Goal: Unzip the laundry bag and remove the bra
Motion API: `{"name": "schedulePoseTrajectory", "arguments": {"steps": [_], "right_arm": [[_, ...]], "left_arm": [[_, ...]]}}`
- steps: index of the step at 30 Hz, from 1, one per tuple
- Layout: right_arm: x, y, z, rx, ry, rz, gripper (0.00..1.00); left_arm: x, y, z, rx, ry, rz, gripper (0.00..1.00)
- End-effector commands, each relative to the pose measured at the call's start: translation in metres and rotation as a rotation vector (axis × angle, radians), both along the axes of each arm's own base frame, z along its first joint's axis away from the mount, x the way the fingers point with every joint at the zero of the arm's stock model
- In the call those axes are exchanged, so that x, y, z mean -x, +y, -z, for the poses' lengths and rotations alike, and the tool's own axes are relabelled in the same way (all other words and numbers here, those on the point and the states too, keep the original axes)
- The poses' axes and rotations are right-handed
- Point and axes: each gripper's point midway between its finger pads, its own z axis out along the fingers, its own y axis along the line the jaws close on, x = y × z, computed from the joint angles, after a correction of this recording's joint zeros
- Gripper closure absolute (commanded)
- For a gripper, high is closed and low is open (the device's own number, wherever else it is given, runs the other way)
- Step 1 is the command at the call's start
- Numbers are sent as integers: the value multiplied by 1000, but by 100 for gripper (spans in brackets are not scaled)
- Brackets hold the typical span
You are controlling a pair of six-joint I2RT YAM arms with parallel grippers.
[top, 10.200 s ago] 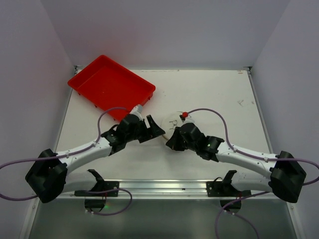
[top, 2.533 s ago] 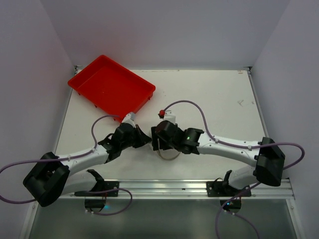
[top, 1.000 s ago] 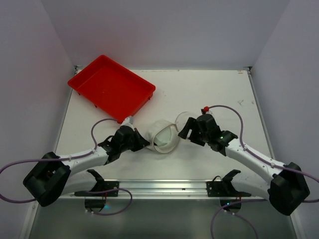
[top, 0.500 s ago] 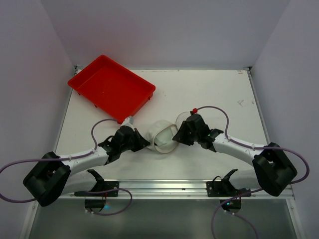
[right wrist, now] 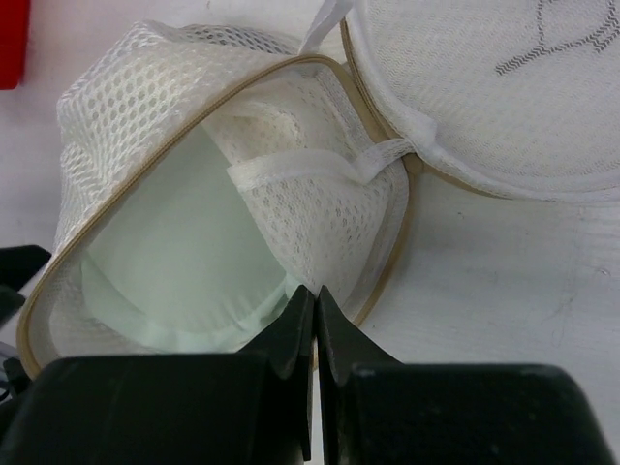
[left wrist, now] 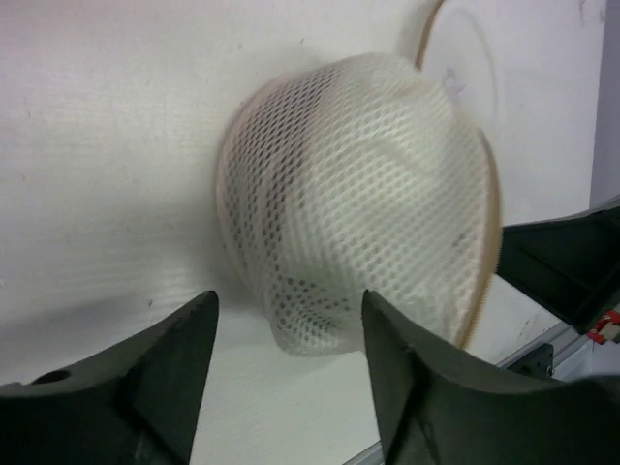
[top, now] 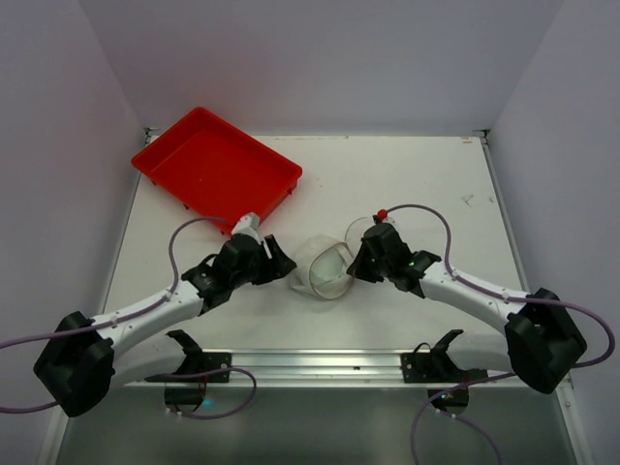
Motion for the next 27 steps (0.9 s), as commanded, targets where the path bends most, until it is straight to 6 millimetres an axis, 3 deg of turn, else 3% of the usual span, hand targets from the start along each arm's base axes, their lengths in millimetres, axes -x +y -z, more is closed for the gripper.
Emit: {"name": "schedulePoseTrajectory", "arguments": {"steps": [1, 2, 4, 5, 8, 10, 11, 14, 17, 22, 27], "right_arm": [[-11, 2, -25, 38, -70, -19, 100], [-10, 3, -26, 44, -68, -31, 100], [-13, 6, -33, 47, -85, -41, 100], [-12, 6, -33, 56, -84, -50, 100], [-14, 12, -39, 42, -92, -68, 100], [-14, 13, -40, 39, -92, -75, 100], [-14, 13, -40, 41, -93, -77, 100], [-13, 13, -40, 38, -93, -79, 100], [-12, 13, -38, 34, -89, -75, 100], [-8, 11, -36, 28, -86, -73, 100], [-6, 7, -35, 31, -90, -67, 100]], "left_arm": [[-18, 6, -47, -94, -132, 2, 32], [-23, 1, -70, -99, -186, 22, 29], [-19, -5, -86, -144, -223, 54, 25], [-22, -14, -107, -147, -268, 77, 25], [-15, -46, -133, -138, -318, 172, 25], [-8, -68, -128, -160, -310, 238, 29], [-7, -80, -138, -154, -331, 257, 31], [-2, -109, -126, -180, -306, 296, 37], [-6, -122, -106, -209, -263, 273, 41], [-19, -114, -70, -300, -204, 179, 46], [-24, -101, -41, -381, -161, 136, 43]]}}
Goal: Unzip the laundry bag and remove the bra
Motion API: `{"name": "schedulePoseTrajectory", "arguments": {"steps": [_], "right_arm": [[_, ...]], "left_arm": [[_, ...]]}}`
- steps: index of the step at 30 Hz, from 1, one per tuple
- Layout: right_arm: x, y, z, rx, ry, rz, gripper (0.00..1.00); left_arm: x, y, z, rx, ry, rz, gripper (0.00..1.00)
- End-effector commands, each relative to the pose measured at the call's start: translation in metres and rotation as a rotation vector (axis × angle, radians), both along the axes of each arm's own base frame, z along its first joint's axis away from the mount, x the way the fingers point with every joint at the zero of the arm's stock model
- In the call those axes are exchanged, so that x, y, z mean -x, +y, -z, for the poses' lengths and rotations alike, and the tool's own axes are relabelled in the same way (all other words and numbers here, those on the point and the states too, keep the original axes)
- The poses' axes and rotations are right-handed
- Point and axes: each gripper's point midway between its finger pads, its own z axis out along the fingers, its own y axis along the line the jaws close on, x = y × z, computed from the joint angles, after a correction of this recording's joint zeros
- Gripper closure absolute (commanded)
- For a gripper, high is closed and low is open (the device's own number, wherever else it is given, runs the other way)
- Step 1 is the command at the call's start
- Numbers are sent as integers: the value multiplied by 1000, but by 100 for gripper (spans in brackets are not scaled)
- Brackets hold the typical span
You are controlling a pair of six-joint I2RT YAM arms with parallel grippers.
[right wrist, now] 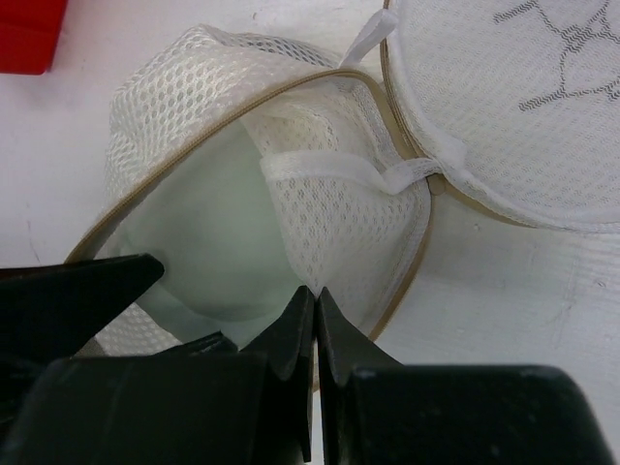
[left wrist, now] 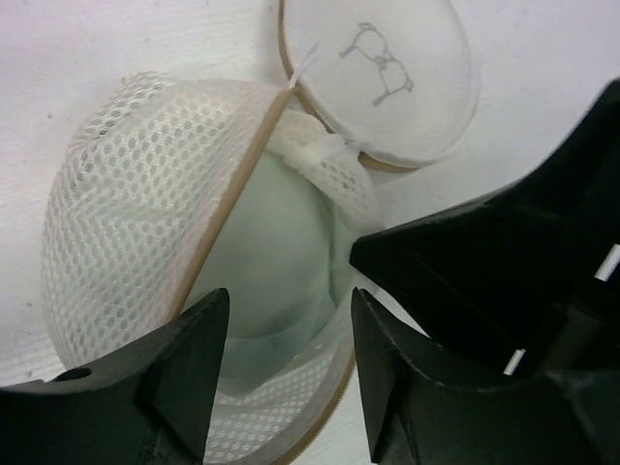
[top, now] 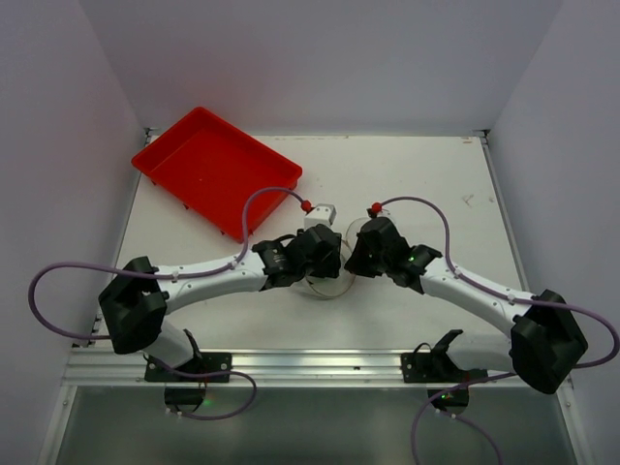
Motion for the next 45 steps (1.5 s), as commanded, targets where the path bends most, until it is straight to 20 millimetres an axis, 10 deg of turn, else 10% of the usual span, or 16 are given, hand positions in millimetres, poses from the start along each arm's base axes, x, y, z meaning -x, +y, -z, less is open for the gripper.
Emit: {"name": "schedulePoseTrajectory", "arguments": {"steps": [1, 8, 13, 19, 24, 45], "right_arm": [[-1, 1, -11, -19, -42, -2, 100], [0, 3, -8, -23, -36, -17, 100], [2, 7, -7, -38, -29, -34, 100], [3, 8, -5, -44, -28, -38, 100], [3, 6, -1, -37, -29, -30, 100], [1, -16, 24, 74, 8, -10, 100]], "left_arm": [[-16, 11, 10, -44, -20, -95, 40], [-19, 16, 37, -138, 14, -107, 6], [-22, 17, 55, -213, 35, -112, 7], [-24, 24, 76, -275, 47, -137, 36], [-24, 26, 74, -276, 42, -149, 93], [60, -4, -119, 443, 14, 409, 100]]}}
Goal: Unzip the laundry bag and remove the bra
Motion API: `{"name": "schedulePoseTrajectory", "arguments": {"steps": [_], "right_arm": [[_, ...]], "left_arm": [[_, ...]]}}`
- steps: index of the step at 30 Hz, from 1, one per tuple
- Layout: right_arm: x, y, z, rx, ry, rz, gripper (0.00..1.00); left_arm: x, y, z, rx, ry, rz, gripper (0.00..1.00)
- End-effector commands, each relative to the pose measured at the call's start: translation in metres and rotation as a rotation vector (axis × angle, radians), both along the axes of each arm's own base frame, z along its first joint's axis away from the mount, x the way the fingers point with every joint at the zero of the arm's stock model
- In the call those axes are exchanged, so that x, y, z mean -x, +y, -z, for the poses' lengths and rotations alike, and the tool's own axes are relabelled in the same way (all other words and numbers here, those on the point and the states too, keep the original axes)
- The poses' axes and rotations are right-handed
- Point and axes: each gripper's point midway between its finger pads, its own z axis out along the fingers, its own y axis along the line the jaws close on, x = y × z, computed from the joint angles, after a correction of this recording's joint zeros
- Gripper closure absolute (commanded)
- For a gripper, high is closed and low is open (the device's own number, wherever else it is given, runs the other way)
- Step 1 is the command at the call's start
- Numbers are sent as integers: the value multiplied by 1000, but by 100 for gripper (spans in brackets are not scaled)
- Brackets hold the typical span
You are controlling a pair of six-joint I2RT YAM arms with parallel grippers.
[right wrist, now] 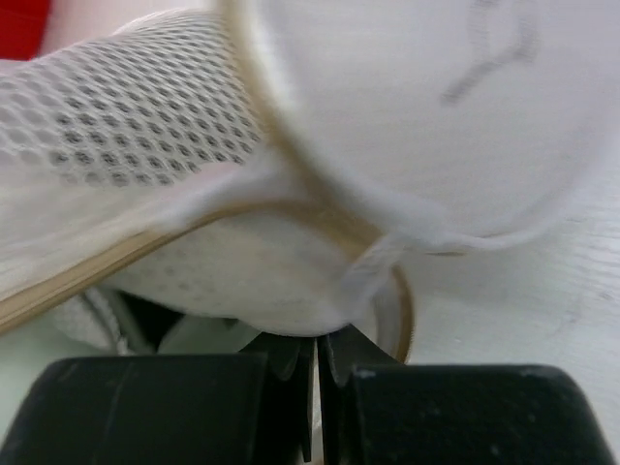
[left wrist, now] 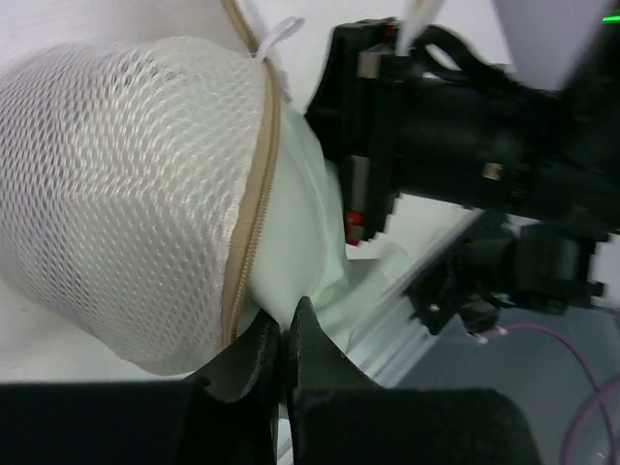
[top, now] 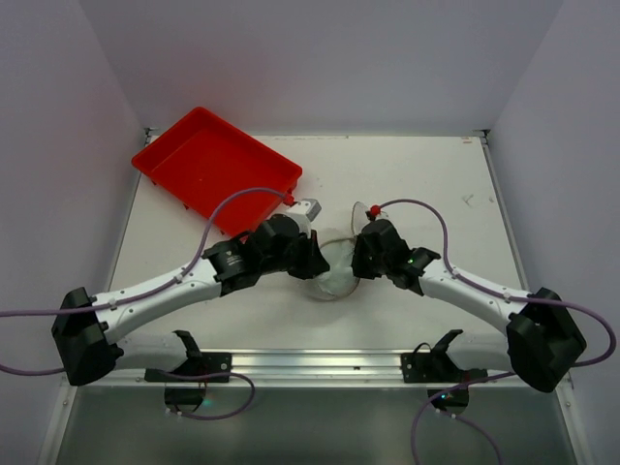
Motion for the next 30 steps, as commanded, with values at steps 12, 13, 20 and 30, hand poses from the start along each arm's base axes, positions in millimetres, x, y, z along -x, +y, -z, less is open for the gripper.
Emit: {"name": "schedulePoseTrajectory", "arguments": {"steps": [12, 13, 20, 30], "right_arm": [[2, -21, -19, 58, -33, -15, 100], [2, -20, -17, 64, -26, -13, 100], [-1, -16, 14, 109, 46, -21, 100], [8, -35, 33, 155, 73, 13, 100]], "left_arm": [[29, -12, -40, 327, 1, 323, 100], [28, -20, -55, 362, -37, 358, 100], [60, -39, -109, 536, -122, 605, 100], [-64, 40, -161, 453, -304, -11, 100]]}}
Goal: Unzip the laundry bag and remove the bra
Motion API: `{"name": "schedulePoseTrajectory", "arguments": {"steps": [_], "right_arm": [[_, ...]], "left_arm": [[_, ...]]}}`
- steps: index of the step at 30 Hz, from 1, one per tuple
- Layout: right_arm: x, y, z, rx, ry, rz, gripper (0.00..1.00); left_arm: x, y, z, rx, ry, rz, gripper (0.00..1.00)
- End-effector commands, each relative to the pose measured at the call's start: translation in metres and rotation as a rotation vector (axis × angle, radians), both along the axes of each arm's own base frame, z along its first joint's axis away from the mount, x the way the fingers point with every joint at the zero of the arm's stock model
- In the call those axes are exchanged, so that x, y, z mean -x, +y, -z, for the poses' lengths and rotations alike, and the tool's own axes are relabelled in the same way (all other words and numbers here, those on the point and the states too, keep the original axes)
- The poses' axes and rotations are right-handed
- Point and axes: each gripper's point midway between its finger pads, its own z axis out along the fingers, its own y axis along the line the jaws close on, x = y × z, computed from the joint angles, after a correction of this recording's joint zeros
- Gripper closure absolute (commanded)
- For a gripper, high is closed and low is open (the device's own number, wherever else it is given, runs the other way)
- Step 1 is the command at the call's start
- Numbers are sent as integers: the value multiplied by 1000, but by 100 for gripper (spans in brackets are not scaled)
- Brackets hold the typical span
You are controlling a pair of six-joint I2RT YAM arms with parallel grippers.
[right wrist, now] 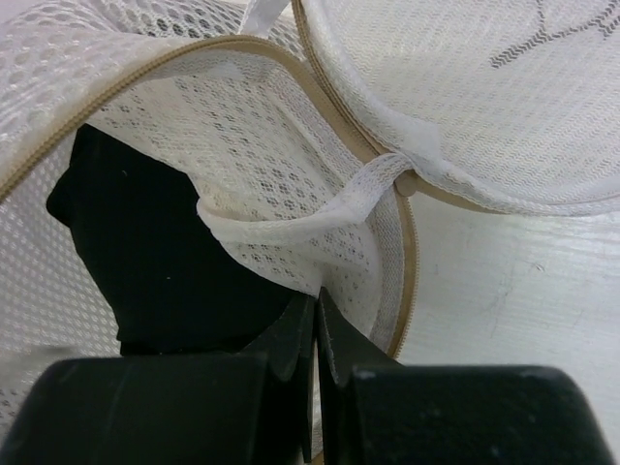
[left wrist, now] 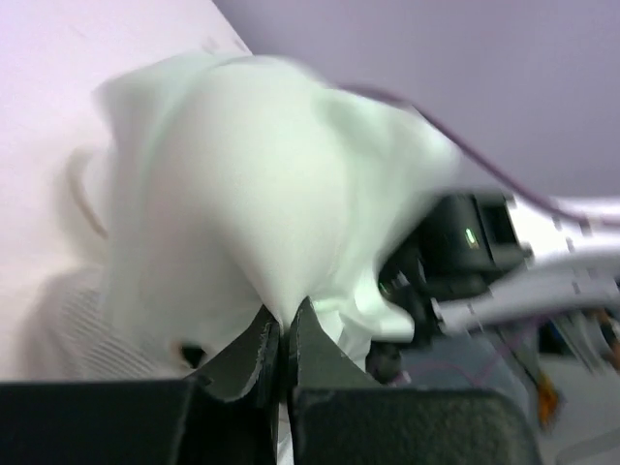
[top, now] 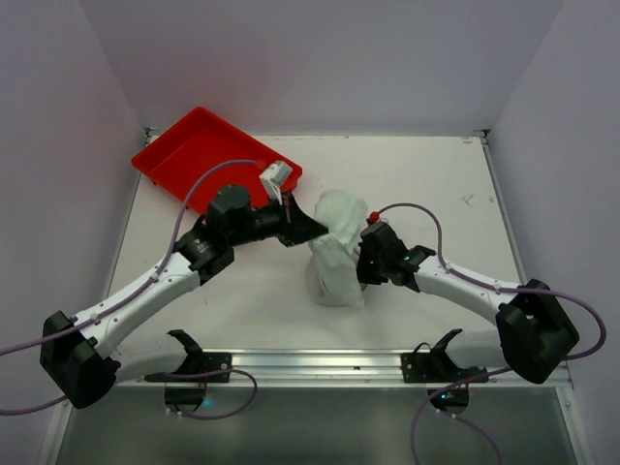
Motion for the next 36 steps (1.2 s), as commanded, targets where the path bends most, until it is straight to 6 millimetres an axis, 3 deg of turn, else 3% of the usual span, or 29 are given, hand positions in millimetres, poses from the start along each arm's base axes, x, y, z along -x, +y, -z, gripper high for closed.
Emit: {"name": "schedulePoseTrajectory", "arguments": {"steps": [1, 2, 3, 4, 10, 12, 13, 17, 19, 23, 25, 26, 27, 30, 33, 35, 36], "right_arm": [[-1, -11, -2, 13, -30, 23, 100], [1, -14, -3, 16, -32, 26, 100], [1, -15, -5, 17, -37, 30, 100], [2, -16, -6, 18, -40, 32, 100], [4, -16, -26, -11, -74, 17, 100], [4, -12, -34, -35, -86, 2, 100], [4, -11, -37, -40, -89, -5, 100], [3, -5, -44, -60, -93, -31, 100], [5, -2, -45, -73, -85, -47, 100], [7, 1, -45, -87, -82, -59, 100], [10, 4, -44, -101, -70, -73, 100], [10, 4, -42, -96, -61, -72, 100], [10, 4, -43, -96, -59, -75, 100], [9, 2, -42, -84, -57, -69, 100], [8, 2, -41, -77, -60, -70, 100], [8, 3, -42, -77, -62, -77, 100], [9, 2, -41, -74, -61, -79, 100]], "left_arm": [[-58, 54, -60, 27, -115, -326, 100], [-71, 72, -57, -22, -104, -402, 100], [-87, 90, -76, -34, -144, -512, 100], [-101, 109, -80, -78, -171, -594, 100], [-177, 209, -83, -311, -202, -1003, 100], [-202, 222, -81, -329, -199, -1033, 100], [-214, 241, -80, -347, -200, -1071, 100], [-262, 280, -67, -362, -174, -1144, 100], [-286, 301, -48, -384, -143, -1176, 100], [-326, 323, -14, -405, -125, -1201, 100], [-343, 353, 17, -447, -84, -1251, 100], [-349, 359, 28, -454, -72, -1258, 100], [-359, 363, 54, -479, -31, -1249, 100], [-372, 371, 102, -533, 49, -1226, 99], [-376, 370, 128, -568, 96, -1189, 77], [-376, 372, 128, -583, 94, -1191, 54], [-375, 373, 122, -585, 84, -1200, 33]]}}
